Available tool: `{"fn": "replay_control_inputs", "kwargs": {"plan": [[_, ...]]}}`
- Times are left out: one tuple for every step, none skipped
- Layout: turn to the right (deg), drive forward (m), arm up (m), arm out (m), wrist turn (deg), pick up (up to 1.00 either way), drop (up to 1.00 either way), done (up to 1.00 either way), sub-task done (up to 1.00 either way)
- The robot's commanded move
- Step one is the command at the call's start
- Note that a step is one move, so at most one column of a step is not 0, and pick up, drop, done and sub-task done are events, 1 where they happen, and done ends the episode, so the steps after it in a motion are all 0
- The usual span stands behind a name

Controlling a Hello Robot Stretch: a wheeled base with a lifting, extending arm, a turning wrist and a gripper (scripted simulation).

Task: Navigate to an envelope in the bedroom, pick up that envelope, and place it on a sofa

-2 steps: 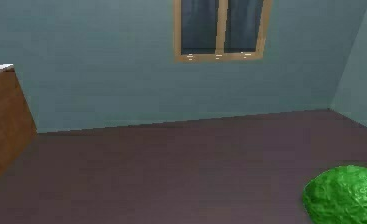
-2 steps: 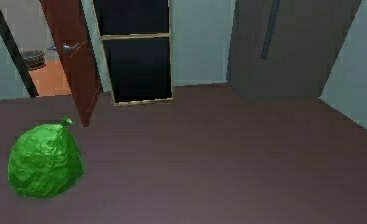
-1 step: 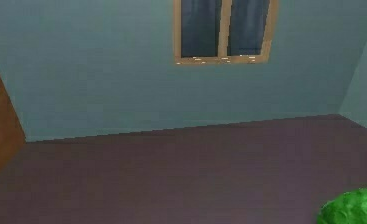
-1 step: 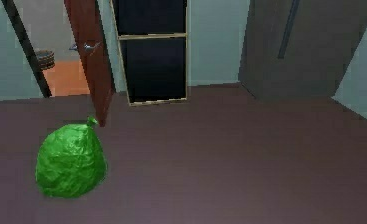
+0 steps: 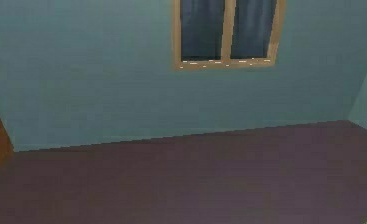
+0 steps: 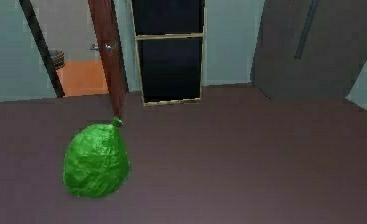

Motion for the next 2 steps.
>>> {"fn": "replay_control_inputs", "kwargs": {"plan": [[45.0,0.00,0.00,0.00,0.0,0.00,0.00,0.00,0.00],[12.0,0.00,0.00,0.00,0.0,0.00,0.00,0.00,0.00]]}}
